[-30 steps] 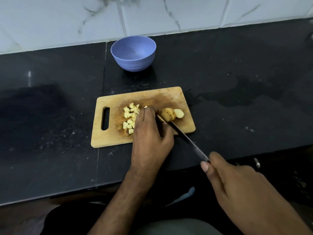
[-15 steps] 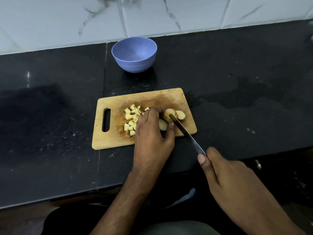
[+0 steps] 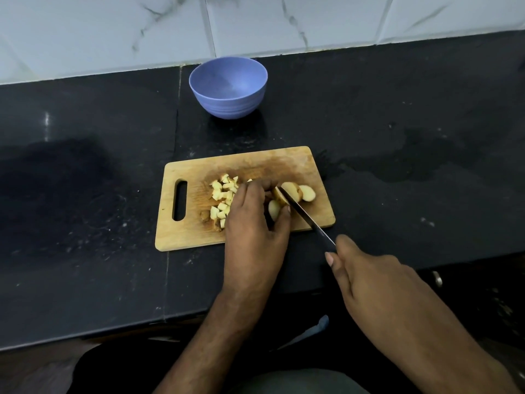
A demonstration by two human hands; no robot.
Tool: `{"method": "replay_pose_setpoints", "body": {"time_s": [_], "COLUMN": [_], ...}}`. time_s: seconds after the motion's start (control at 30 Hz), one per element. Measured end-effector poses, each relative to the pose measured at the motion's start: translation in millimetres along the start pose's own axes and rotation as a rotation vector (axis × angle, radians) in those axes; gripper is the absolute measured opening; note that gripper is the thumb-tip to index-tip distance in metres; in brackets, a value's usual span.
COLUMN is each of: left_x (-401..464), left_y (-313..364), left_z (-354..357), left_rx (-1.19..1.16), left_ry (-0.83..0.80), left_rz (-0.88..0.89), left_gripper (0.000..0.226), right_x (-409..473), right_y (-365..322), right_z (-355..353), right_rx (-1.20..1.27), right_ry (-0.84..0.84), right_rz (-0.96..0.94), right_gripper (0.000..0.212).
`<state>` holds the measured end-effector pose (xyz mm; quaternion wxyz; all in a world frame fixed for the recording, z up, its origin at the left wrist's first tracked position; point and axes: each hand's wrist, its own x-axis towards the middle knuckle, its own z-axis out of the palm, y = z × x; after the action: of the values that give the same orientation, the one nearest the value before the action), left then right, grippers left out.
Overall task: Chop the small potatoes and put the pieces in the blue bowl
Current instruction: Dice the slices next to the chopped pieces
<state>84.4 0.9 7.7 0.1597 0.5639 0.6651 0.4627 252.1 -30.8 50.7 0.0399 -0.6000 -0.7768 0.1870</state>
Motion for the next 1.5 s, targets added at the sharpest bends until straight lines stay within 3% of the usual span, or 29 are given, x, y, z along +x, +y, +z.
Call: {"method": "replay_pose_setpoints", "body": {"time_s": [0.2, 0.53, 0.87, 1.03, 1.3, 1.5], "left_x": [2.6, -10.1, -16.7, -22.0, -23.5, -18.0], "left_y": [-3.0, 1.3, -0.8, -2.1, -4.5, -8.4], "left_z": [7.0, -2.3, -9.7, -9.9, -16.8, -20.9], "left_rx": [0.127, 0.151, 0.066, 0.108, 0.141, 0.116], "left_ry": [-0.049, -0.153, -0.032, -0.014, -0.132, -0.164], "left_rz": [0.045, 0.008, 0.023, 0.032, 0.027, 0.065], "left_gripper": [0.035, 0.063, 0.037, 0.037, 0.053, 0.039], "right_x": [-12.3, -2.5, -11.0, -11.1, -10.9, 0.0], "right_y": [1.3, 3.4, 0.5, 0.1, -2.1, -3.3], "right_z": [-5.5, -7.1, 4.0, 1.8, 3.7, 4.7], "right_rx": [0.001, 0.122, 0.164, 0.149, 0.103, 0.063], "right_ry": [0.002, 0.132, 0.093, 0.078, 0.033, 0.073], "right_rz": [0.034, -0.049, -0.087, -0.085, -0.063, -0.040], "right_gripper": [0.028, 0.031, 0.035, 0.035, 0.035, 0.032]}}
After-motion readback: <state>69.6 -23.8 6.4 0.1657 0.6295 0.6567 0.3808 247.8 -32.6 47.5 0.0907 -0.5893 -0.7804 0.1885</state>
